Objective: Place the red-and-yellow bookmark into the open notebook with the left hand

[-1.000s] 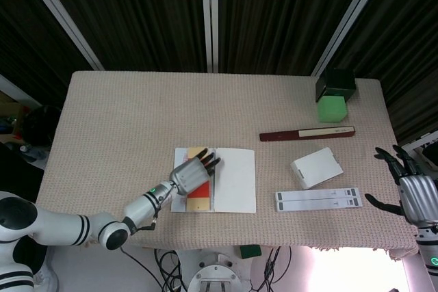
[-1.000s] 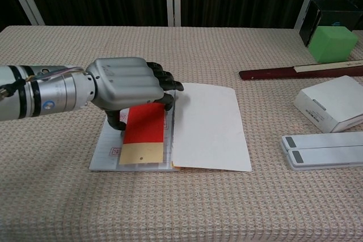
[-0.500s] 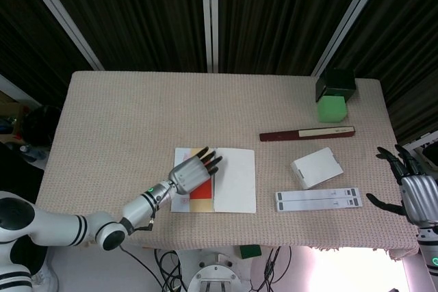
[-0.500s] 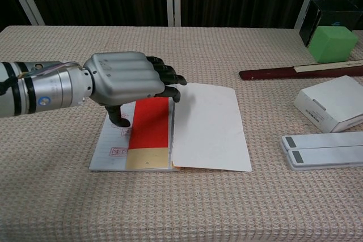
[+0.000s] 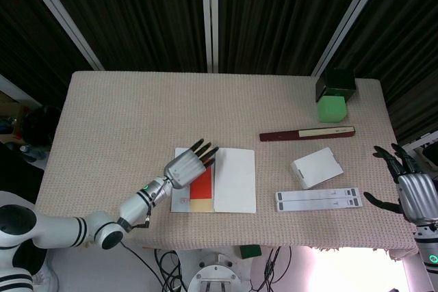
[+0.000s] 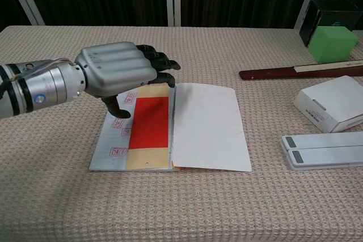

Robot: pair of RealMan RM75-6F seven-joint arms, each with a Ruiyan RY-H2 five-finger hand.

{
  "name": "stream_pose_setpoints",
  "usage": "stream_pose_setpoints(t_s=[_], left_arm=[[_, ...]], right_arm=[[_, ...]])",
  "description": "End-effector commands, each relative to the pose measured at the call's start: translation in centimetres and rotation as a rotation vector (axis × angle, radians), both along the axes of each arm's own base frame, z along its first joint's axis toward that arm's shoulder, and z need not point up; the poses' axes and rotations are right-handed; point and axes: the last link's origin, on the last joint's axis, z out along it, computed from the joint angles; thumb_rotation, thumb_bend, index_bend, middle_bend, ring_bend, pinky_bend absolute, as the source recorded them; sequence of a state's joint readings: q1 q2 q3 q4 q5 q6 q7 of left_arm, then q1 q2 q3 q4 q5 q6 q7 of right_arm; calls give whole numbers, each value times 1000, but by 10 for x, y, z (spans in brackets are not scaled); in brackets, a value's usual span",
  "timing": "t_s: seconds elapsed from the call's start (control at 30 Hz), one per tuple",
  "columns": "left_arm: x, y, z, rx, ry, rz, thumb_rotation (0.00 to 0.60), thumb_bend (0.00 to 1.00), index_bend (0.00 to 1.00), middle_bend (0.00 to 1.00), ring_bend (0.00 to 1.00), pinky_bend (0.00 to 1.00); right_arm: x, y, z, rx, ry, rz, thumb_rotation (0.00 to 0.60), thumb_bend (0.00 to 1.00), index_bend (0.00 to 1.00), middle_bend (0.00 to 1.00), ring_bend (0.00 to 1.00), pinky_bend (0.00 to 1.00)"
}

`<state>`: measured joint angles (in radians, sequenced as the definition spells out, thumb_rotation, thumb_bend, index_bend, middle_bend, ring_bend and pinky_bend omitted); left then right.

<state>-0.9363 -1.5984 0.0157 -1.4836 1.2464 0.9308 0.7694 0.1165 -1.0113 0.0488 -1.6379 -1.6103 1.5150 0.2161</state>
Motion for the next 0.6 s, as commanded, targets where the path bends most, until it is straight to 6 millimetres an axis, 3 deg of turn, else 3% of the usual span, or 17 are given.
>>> stream_pose_setpoints(t_s=[0.03, 0.6], left_arm=[[1, 2, -7, -5, 13, -2, 600, 158, 182, 12, 25, 99], [1, 8, -12, 8, 52, -20, 600, 158, 182, 12, 25, 100]], right_arm=[[0, 1, 1, -2, 1, -1, 600, 90, 127, 225, 57, 190], [-8, 1, 0, -4, -12, -20, 600, 90, 127, 225, 57, 190]])
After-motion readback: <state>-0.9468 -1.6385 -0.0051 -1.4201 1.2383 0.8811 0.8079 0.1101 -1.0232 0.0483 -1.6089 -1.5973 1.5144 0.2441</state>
